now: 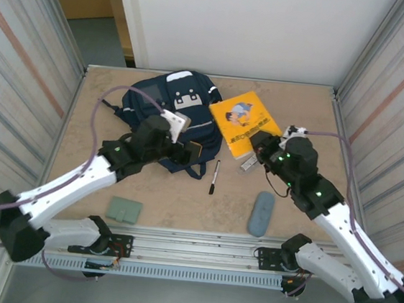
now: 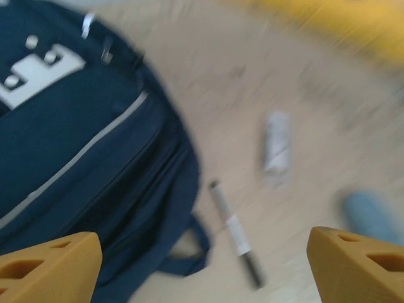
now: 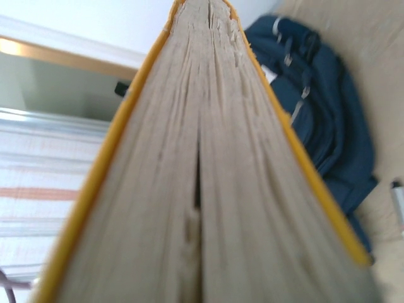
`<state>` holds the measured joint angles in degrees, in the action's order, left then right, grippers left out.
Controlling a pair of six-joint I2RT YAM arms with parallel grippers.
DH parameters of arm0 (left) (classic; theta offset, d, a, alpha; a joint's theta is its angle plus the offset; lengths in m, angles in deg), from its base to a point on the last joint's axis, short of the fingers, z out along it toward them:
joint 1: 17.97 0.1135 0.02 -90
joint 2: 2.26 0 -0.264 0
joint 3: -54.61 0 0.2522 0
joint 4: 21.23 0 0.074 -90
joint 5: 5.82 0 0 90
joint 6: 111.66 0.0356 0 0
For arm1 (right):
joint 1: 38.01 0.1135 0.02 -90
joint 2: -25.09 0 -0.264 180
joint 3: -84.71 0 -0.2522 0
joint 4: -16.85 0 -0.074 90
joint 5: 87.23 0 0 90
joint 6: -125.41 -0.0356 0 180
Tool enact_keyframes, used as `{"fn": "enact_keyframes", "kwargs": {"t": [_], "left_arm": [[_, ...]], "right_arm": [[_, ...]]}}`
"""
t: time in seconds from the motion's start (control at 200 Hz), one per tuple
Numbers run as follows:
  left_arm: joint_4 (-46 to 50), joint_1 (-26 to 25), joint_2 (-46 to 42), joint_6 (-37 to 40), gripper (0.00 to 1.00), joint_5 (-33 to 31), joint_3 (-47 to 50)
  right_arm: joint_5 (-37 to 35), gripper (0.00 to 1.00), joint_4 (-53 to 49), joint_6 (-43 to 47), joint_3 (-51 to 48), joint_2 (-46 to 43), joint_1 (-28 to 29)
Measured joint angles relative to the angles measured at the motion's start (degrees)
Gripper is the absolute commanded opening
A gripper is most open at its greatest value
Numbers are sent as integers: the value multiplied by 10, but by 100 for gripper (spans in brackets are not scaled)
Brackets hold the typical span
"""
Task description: Pack the student bag
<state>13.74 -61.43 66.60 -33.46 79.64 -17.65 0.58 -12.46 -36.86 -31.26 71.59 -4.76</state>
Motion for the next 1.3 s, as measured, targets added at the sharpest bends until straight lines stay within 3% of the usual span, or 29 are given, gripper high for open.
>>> {"fn": "enact_keyframes", "kwargs": {"t": [0.155, 0.316, 0.626, 0.792, 0.897, 0.982, 1.097, 1.298], "left_arm": [[60, 38, 123, 108, 83, -6, -32], [82, 85, 193, 177, 83, 6, -71], [105, 109, 346, 228, 83, 39, -212], [110, 113, 412, 236, 85, 31, -236], [120, 112, 440, 230, 66, 11, -256], [130, 112, 448, 227, 27, -4, -271], [159, 108, 447, 224, 0, -9, -303], [167, 103, 417, 229, 0, -7, -318]], "right_arm": [[26, 0, -62, 43, 0, -47, -68], [47, 0, -107, 64, -2, -69, -85], [70, 0, -139, 85, -2, -78, -86], [81, 0, -141, 85, -4, -80, -89], [97, 0, -115, 82, -26, -91, -89], [116, 0, -105, 78, -46, -94, -89], [141, 0, -113, 81, -46, -72, -89], [193, 0, -128, 98, -53, -58, -89]]}}
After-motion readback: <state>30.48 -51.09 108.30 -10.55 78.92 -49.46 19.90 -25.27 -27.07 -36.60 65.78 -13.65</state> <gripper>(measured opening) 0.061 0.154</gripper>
